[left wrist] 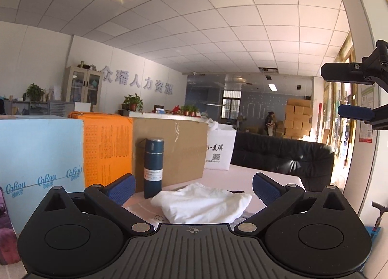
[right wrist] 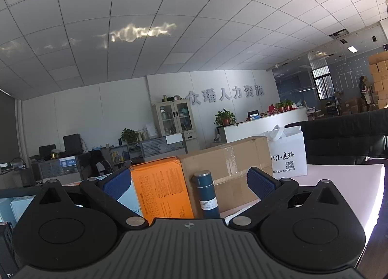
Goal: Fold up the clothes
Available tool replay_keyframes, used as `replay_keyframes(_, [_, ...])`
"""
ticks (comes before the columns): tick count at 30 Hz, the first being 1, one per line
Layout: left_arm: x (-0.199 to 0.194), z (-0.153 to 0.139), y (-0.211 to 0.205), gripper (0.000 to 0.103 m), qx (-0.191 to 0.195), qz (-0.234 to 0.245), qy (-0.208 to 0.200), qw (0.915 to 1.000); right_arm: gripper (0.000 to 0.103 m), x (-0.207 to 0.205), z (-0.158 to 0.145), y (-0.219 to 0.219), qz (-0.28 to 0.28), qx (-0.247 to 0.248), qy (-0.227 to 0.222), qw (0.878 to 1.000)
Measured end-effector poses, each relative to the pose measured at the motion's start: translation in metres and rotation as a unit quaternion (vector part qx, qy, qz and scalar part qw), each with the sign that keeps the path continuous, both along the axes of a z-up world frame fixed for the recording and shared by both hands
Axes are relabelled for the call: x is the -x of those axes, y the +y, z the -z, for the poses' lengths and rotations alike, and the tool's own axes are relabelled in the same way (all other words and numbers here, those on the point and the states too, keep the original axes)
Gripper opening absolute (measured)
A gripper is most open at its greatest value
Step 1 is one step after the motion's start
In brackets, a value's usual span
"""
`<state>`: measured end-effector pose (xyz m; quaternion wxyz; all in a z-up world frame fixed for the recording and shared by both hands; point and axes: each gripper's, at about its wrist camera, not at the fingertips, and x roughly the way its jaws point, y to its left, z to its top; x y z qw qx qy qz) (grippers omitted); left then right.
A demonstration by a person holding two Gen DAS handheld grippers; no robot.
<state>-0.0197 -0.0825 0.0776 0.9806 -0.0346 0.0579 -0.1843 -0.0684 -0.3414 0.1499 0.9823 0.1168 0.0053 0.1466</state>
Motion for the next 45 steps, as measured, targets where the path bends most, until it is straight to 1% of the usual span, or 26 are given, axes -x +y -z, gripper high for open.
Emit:
replay_keyframes(1, [-0.005, -0.001, -0.003, 0.103, 0.003, 0.011, 0.001, 0.9999, 0.103, 0.000, 0.003, 0.003, 0.011, -0.001, 0.000, 1.000])
replay_keyframes(3, [-0.015, 0.000, -0.004, 0.103, 0.022, 0.027, 0.007, 0.9994, 0.103, -0.001, 0.008, 0.009, 0.034, -0.003, -0.001, 0.999])
replay_keyframes(5, [-0.023, 0.008, 0.001, 0.103, 0.040, 0.045, 0.017, 0.9980, 0.103, -0.002, 0.013, 0.016, 0.056, -0.004, -0.002, 0.998])
replay_keyframes(6, [-0.028, 0.013, 0.005, 0.103, 0.041, 0.053, 0.026, 0.9974, 0.103, -0.003, 0.015, 0.019, 0.067, -0.005, -0.002, 0.998])
replay_keyframes(7, [-0.033, 0.016, 0.010, 0.103, 0.042, 0.052, 0.036, 0.9971, 0.103, -0.003, 0.018, 0.022, 0.079, -0.006, -0.003, 0.997])
replay_keyframes(9, [-0.042, 0.021, 0.025, 0.103, 0.059, 0.035, 0.052, 0.9963, 0.103, -0.005, 0.026, 0.028, 0.099, -0.013, -0.005, 0.995])
replay_keyframes(11, [-0.048, 0.024, 0.040, 0.103, 0.086, 0.017, 0.058, 0.9944, 0.103, -0.010, 0.048, 0.030, 0.107, -0.046, -0.020, 0.993])
replay_keyframes(13, [-0.049, 0.027, 0.052, 0.103, 0.117, 0.004, 0.046, 0.9921, 0.103, -0.017, 0.073, 0.032, 0.115, -0.085, -0.037, 0.989])
replay_keyframes(14, [-0.049, 0.029, 0.055, 0.103, 0.123, -0.002, 0.034, 0.9918, 0.103, -0.022, 0.085, 0.035, 0.119, -0.099, -0.038, 0.987])
replay_keyframes(16, [-0.051, 0.034, 0.059, 0.103, 0.133, -0.016, 0.010, 0.9910, 0.103, -0.040, 0.102, 0.044, 0.121, -0.104, -0.016, 0.987])
replay_keyframes(17, [-0.053, 0.037, 0.058, 0.103, 0.128, -0.024, 0.003, 0.9915, 0.103, -0.049, 0.106, 0.049, 0.117, -0.092, 0.004, 0.989])
replay_keyframes(18, [-0.056, 0.040, 0.055, 0.103, 0.116, -0.033, 0.004, 0.9928, 0.103, -0.057, 0.110, 0.053, 0.114, -0.081, 0.022, 0.990])
replay_keyframes(19, [-0.060, 0.042, 0.050, 0.103, 0.095, -0.042, 0.016, 0.9945, 0.103, -0.063, 0.113, 0.057, 0.115, -0.074, 0.029, 0.990])
replay_keyframes(20, [-0.063, 0.044, 0.046, 0.103, 0.077, -0.050, 0.026, 0.9954, 0.103, -0.067, 0.117, 0.060, 0.120, -0.069, 0.029, 0.990])
replay_keyframes(22, [-0.069, 0.049, 0.038, 0.103, 0.052, -0.063, 0.040, 0.9959, 0.103, -0.075, 0.126, 0.066, 0.135, -0.057, 0.025, 0.989])
replay_keyframes(24, [-0.073, 0.055, 0.033, 0.103, 0.036, -0.078, 0.048, 0.9951, 0.103, -0.084, 0.136, 0.072, 0.154, -0.043, 0.029, 0.987])
replay_keyframes(26, [-0.075, 0.060, 0.032, 0.103, 0.033, -0.103, 0.052, 0.9927, 0.103, -0.093, 0.145, 0.073, 0.160, -0.036, 0.041, 0.986])
replay_keyframes(29, [-0.079, 0.067, 0.033, 0.103, 0.042, -0.152, 0.061, 0.9855, 0.103, -0.103, 0.153, 0.070, 0.146, -0.042, 0.063, 0.986])
replay_keyframes(31, [-0.082, 0.072, 0.033, 0.103, 0.039, -0.168, 0.072, 0.9824, 0.103, -0.106, 0.157, 0.067, 0.139, -0.046, 0.072, 0.987])
replay_keyframes(34, [-0.084, 0.078, 0.028, 0.103, 0.019, -0.161, 0.081, 0.9834, 0.103, -0.108, 0.161, 0.065, 0.152, -0.040, 0.084, 0.984])
replay_keyframes(38, [-0.085, 0.083, 0.020, 0.103, 0.005, -0.154, 0.090, 0.9840, 0.103, -0.113, 0.165, 0.063, 0.173, -0.018, 0.111, 0.978])
replay_keyframes(41, [-0.087, 0.084, 0.020, 0.103, 0.003, -0.155, 0.094, 0.9834, 0.103, -0.119, 0.169, 0.063, 0.191, 0.002, 0.138, 0.972])
replay_keyframes(45, [-0.089, 0.085, 0.024, 0.103, 0.009, -0.164, 0.102, 0.9812, 0.103, -0.123, 0.174, 0.059, 0.212, 0.016, 0.159, 0.964])
